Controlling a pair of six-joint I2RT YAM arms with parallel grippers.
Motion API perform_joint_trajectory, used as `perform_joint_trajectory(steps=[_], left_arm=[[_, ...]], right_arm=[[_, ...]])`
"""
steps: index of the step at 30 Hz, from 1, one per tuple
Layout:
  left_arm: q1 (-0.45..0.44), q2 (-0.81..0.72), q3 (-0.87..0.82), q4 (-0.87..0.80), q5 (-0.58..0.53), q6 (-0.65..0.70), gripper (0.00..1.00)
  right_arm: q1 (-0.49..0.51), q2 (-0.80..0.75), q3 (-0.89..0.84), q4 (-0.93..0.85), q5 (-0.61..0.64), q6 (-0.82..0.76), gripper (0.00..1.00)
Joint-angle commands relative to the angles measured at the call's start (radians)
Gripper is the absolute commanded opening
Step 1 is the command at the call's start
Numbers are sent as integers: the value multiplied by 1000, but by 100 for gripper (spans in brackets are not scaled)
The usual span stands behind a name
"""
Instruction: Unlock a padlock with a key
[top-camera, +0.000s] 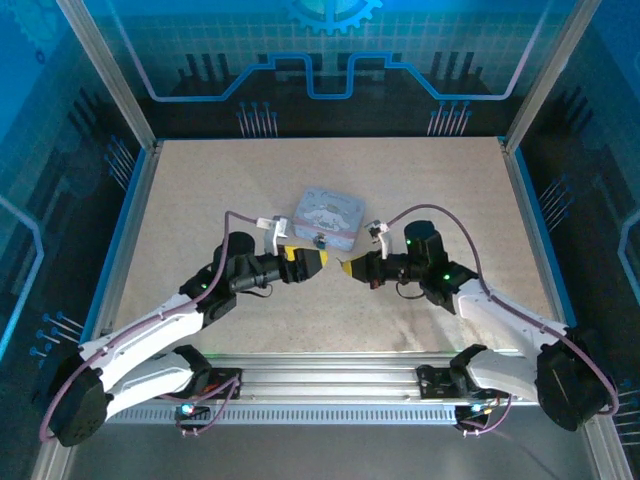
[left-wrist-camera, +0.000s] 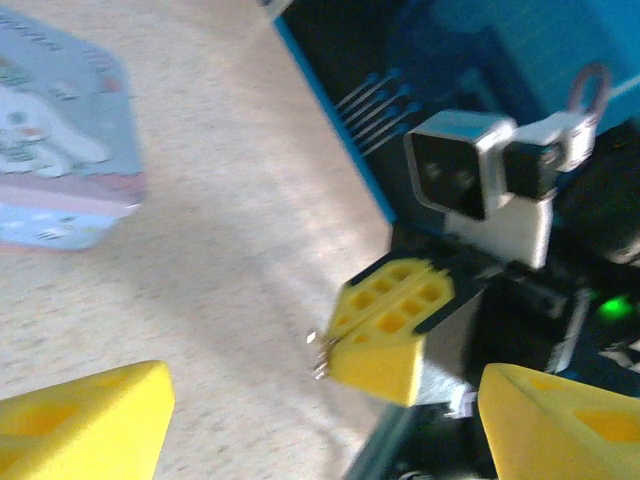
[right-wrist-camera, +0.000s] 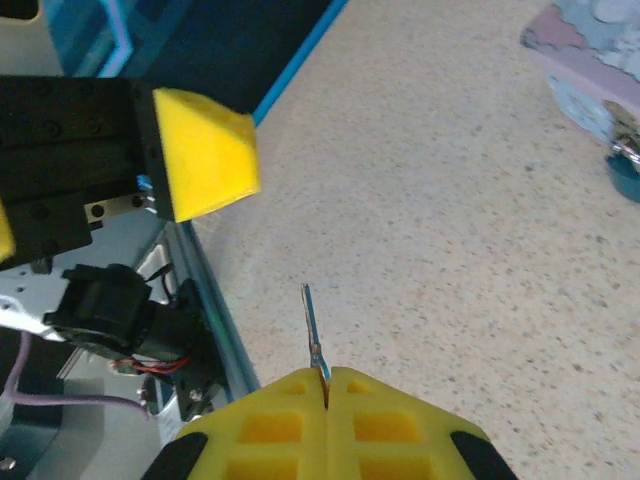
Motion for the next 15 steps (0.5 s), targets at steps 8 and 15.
perform_joint_trajectory(steps=[8,15], left_arm=[[10,81,17,-240,-218,174,91],[19,213,47,-230,-232,156,93]], right_arm=[[-101,219,115,41,-2,23,5],[-141,399,240,47,25,20,5]])
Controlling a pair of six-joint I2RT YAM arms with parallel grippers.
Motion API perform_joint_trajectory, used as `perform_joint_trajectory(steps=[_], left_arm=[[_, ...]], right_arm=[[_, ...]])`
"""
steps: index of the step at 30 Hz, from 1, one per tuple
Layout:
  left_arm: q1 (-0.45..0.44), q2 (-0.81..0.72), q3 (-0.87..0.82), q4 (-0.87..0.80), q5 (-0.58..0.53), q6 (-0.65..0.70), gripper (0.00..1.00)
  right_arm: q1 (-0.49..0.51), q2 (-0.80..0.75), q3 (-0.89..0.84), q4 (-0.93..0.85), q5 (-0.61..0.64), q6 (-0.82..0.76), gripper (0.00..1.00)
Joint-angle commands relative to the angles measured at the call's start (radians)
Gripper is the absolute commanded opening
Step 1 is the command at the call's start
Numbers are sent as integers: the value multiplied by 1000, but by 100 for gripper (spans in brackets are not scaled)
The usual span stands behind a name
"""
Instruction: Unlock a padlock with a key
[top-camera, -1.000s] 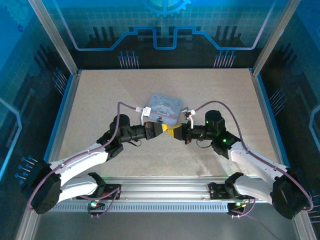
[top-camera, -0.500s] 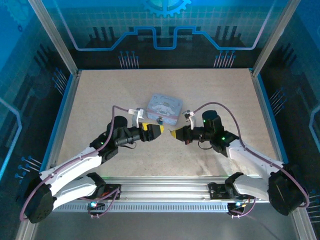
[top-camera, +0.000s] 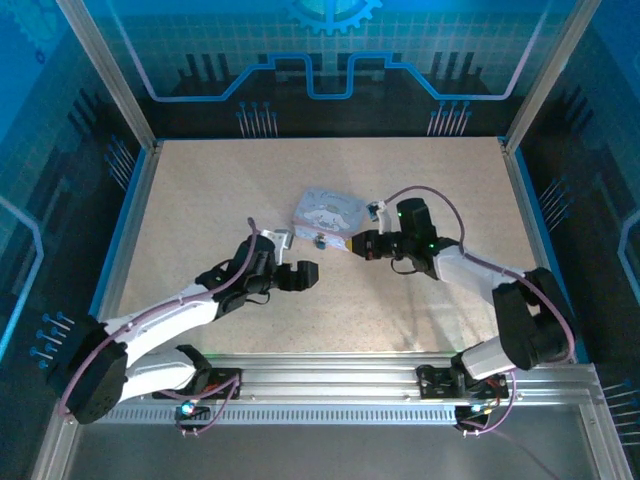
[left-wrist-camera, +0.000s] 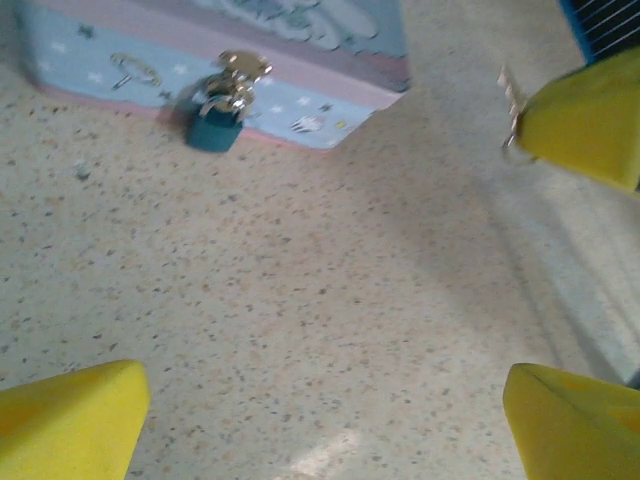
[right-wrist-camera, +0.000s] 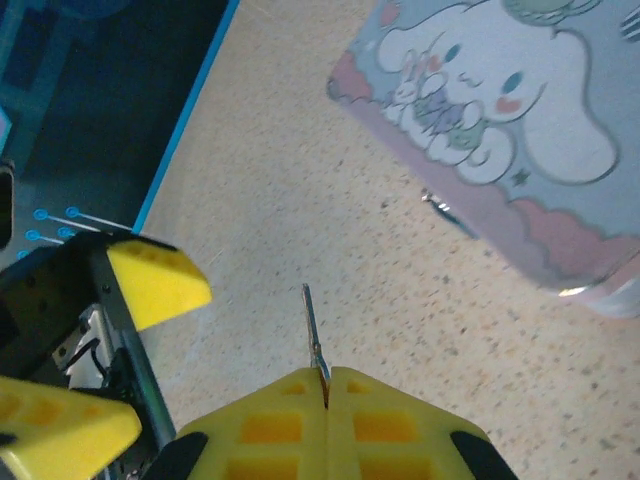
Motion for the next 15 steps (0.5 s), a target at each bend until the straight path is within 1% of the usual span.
perform_joint_trajectory(steps=[1,6,9,15], left_arm=[[11,56,53,-29,-37,9,93],[17,133,83,-34,-24,-11,94],[20,165,90,-15,9,-10,92],[27,214,115,-24,27,-2,91]], right_arm=[[-13,71,86,7,19,-1,5],[-13,202,206,4,37,14,5],[-13,284,276,5,56,29,5],[0,416,419,-44,56,23,4]])
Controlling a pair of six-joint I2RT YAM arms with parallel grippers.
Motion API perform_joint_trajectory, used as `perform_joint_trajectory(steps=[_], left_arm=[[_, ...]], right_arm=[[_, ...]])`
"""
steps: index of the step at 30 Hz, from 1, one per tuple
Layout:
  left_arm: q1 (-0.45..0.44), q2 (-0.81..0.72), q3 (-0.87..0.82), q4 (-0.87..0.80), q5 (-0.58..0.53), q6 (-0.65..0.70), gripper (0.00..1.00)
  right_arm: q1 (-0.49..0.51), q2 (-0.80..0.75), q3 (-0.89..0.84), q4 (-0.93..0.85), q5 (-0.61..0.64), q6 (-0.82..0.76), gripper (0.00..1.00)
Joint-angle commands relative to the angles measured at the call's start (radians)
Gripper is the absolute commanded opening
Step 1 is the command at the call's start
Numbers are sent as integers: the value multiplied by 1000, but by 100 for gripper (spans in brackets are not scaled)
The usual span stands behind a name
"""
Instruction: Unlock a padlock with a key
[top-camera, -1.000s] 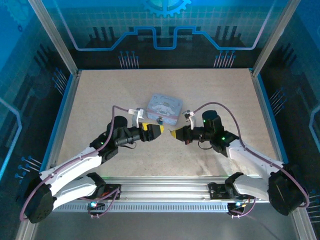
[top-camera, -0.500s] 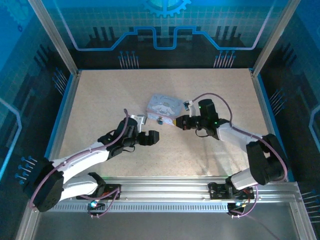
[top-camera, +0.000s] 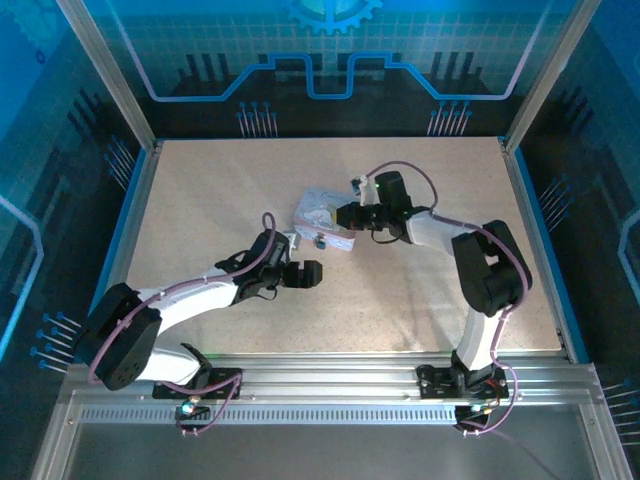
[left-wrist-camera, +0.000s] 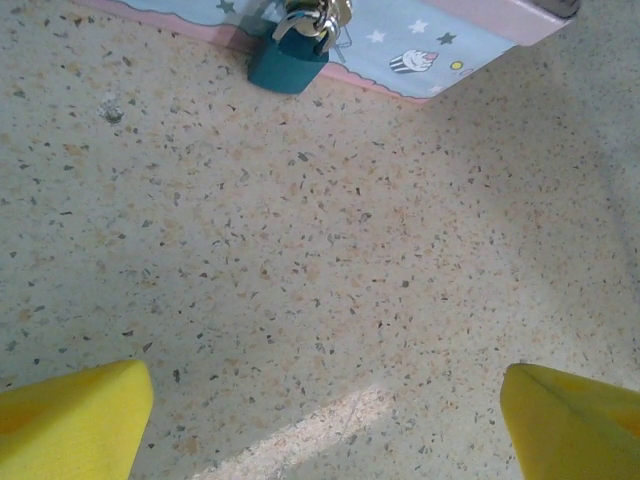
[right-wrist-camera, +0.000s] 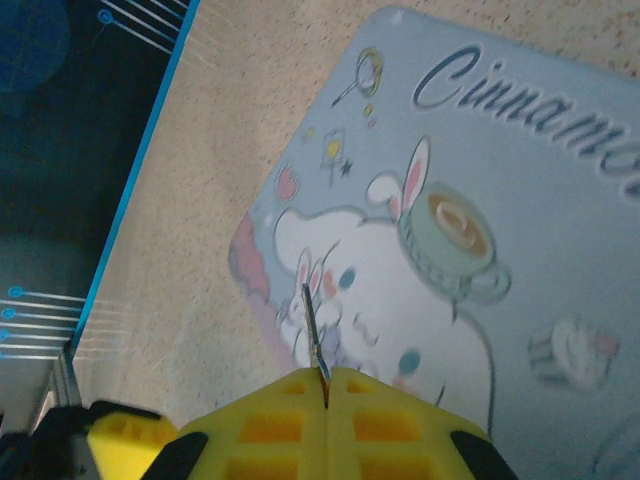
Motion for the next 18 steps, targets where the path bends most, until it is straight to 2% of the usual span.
perform_joint_trajectory(steps=[1,11,18], left_arm=[[12,17,38,-1,31,1,90],[28,30,36,6,41,4,89],[40,27,31,11,43,19,89]], right_arm=[[3,51,75,-43,11,0,5],[16,136,152,-41,-27,-10,4],[29,176,112,-16,-31,-4,4]])
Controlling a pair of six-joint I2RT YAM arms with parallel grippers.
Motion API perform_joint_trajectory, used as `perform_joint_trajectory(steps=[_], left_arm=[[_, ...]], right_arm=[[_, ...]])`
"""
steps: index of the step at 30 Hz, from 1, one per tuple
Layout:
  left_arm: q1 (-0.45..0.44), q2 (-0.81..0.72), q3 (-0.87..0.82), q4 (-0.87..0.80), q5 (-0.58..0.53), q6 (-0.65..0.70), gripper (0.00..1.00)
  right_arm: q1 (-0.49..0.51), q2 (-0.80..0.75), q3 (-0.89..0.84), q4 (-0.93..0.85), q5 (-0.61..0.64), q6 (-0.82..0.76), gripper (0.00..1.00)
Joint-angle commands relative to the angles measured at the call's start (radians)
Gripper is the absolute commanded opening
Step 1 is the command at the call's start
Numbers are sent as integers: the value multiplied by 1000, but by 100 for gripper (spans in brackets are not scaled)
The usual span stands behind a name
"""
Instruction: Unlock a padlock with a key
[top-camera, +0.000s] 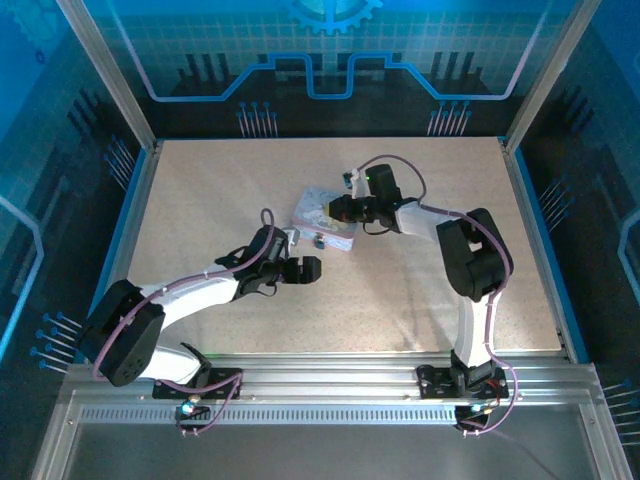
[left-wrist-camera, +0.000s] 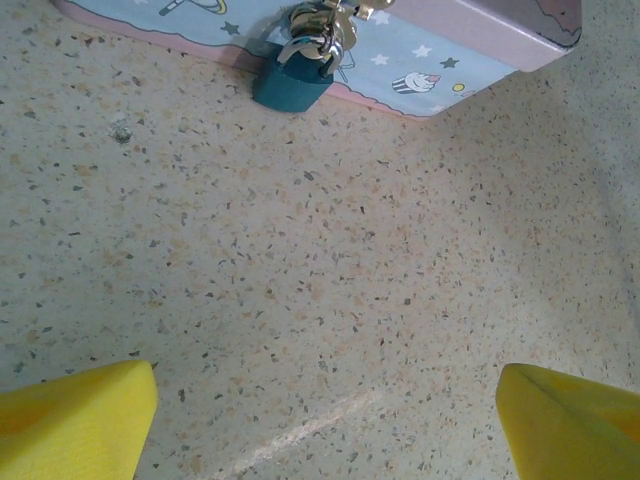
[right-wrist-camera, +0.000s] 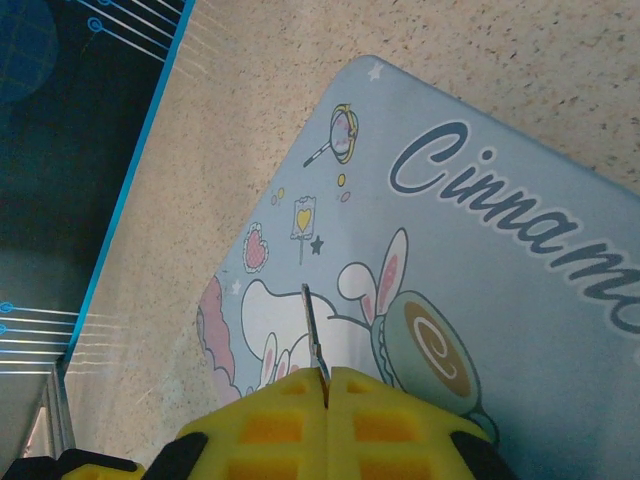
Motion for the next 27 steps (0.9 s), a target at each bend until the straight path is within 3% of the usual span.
perform_joint_trajectory(steps=[1,27], left_arm=[[11,11,13,13,24,22,89],[17,13,-70,134,13,223,82]], right_arm=[[20,47,-27,-12,-18,-4,4],[100,-25,-188,-156,-55,-109,3]])
